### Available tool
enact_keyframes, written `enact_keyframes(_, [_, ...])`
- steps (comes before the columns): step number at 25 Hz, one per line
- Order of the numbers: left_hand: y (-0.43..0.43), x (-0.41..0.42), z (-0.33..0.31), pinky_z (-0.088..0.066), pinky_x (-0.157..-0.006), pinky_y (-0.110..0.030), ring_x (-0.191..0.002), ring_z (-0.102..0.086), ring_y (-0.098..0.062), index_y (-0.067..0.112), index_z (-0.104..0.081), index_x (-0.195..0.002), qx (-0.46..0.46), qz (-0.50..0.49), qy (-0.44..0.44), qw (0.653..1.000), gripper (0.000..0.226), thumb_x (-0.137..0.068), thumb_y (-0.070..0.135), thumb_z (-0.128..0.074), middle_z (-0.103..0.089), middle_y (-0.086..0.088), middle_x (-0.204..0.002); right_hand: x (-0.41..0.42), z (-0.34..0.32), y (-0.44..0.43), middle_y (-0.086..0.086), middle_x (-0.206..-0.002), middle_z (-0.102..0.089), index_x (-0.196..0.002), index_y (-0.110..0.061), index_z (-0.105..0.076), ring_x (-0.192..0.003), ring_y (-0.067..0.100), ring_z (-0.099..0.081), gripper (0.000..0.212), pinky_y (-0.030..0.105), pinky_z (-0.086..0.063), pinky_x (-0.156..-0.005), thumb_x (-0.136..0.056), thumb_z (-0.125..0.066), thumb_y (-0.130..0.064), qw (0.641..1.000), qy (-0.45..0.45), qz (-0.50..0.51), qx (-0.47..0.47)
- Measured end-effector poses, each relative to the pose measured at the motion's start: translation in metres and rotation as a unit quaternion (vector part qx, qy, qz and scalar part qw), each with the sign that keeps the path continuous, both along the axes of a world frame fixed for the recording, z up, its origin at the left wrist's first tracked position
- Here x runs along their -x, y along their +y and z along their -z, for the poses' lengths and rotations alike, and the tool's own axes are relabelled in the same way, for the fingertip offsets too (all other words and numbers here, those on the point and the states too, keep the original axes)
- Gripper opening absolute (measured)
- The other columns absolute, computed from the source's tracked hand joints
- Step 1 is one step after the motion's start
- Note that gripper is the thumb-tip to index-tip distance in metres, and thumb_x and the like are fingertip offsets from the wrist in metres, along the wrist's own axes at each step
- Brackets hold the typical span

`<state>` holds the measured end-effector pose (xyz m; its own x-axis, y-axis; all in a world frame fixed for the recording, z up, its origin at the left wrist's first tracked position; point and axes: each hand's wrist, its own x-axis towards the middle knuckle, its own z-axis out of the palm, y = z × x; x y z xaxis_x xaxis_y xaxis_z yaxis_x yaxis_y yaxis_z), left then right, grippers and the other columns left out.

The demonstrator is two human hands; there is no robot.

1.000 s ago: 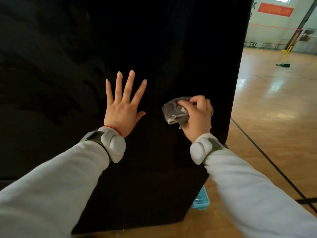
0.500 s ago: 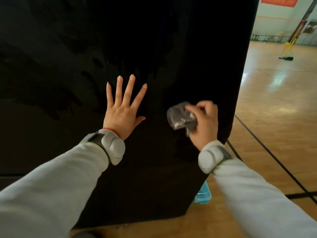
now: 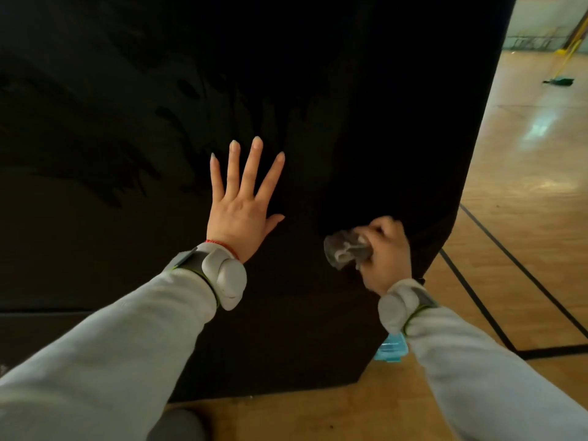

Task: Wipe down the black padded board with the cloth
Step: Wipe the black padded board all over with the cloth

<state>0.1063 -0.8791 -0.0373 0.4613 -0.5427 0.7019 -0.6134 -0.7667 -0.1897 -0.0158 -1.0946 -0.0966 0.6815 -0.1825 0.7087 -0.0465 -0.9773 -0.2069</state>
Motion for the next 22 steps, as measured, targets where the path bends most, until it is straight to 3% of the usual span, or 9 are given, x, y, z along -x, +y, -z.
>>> enact_keyframes(2, [-0.002,0.0,0.005,0.003,-0.11,-0.057,-0.14,-0.001,-0.041,0.02,-0.009,-0.149,0.014,-0.001,0.005,1.0,0.099,-0.075,0.038,-0.072,-0.001,-0.015,-0.153,-0.007,-0.026,-0.004,0.01,-0.105,-0.043,-0.103,-0.014,-0.06,-0.094,0.03,-0.044,0.034,0.04,-0.044,-0.076,-0.071,-0.057,-0.02,0.997,-0.074,0.018,-0.022])
enact_keyframes(4, [-0.004,-0.001,0.008,0.002,-0.11,-0.058,-0.139,-0.001,-0.042,0.02,-0.009,-0.149,0.021,-0.002,0.008,1.0,0.096,-0.077,0.036,-0.071,-0.001,-0.015,-0.153,-0.015,-0.03,-0.005,0.006,-0.107,-0.037,-0.105,-0.013,-0.06,-0.095,0.027,-0.039,0.036,0.038,-0.04,-0.079,-0.07,-0.059,-0.02,0.995,-0.089,0.03,-0.012])
enact_keyframes(7, [-0.003,-0.001,0.013,0.001,-0.11,-0.058,-0.139,-0.002,-0.043,0.019,-0.012,-0.149,0.024,-0.004,0.004,1.0,0.092,-0.079,0.034,-0.069,-0.002,-0.016,-0.152,-0.012,0.009,0.0,0.007,-0.106,-0.04,-0.104,-0.012,-0.065,-0.093,0.028,-0.039,0.039,0.036,-0.036,-0.08,-0.073,-0.052,-0.032,0.999,-0.023,0.024,0.004])
enact_keyframes(11, [-0.002,0.002,0.026,0.001,-0.11,-0.058,-0.139,-0.002,-0.043,0.019,-0.013,-0.149,0.015,0.002,0.013,1.0,0.091,-0.079,0.031,-0.07,-0.003,-0.017,-0.152,-0.005,0.055,0.004,0.016,-0.097,-0.052,-0.098,-0.014,-0.068,-0.082,0.035,-0.049,0.035,0.041,-0.043,-0.075,-0.064,-0.076,-0.013,0.994,0.08,0.059,-0.034])
enact_keyframes(14, [0.002,0.008,0.034,0.002,-0.111,-0.056,-0.14,0.002,-0.04,0.021,-0.012,-0.149,0.005,0.008,0.032,0.999,0.093,-0.078,0.032,-0.07,-0.001,-0.017,-0.153,0.004,0.059,0.005,0.014,-0.093,-0.053,-0.091,-0.017,-0.068,-0.081,0.034,-0.051,0.032,0.047,-0.049,-0.073,-0.062,-0.079,-0.012,0.99,0.14,0.036,-0.008])
enact_keyframes(16, [0.005,0.009,0.036,0.003,-0.111,-0.055,-0.14,0.005,-0.037,0.021,-0.01,-0.149,-0.001,0.008,0.035,0.999,0.094,-0.078,0.032,-0.07,0.0,-0.016,-0.153,0.009,0.047,0.004,0.015,-0.097,-0.052,-0.094,-0.014,-0.067,-0.085,0.034,-0.049,0.033,0.048,-0.049,-0.074,-0.063,-0.076,-0.008,0.994,0.107,0.018,-0.025])
enact_keyframes(19, [0.002,0.009,0.038,0.004,-0.11,-0.056,-0.14,0.002,-0.04,0.02,-0.01,-0.149,0.004,0.003,0.037,0.999,0.095,-0.077,0.034,-0.07,-0.003,-0.019,-0.153,0.002,0.02,0.006,0.013,-0.108,-0.045,-0.105,-0.012,-0.062,-0.097,0.029,-0.042,0.041,0.041,-0.043,-0.079,-0.065,-0.071,-0.007,0.996,-0.027,0.052,-0.068])
enact_keyframes(22, [-0.002,0.011,0.041,0.004,-0.11,-0.058,-0.14,-0.001,-0.044,0.02,-0.01,-0.149,0.01,-0.004,0.052,0.999,0.096,-0.076,0.034,-0.071,-0.005,-0.021,-0.154,-0.003,0.031,0.008,0.017,-0.109,-0.049,-0.105,-0.011,-0.065,-0.098,0.035,-0.045,0.039,0.034,-0.033,-0.082,-0.067,-0.073,-0.011,0.997,0.018,0.063,-0.052])
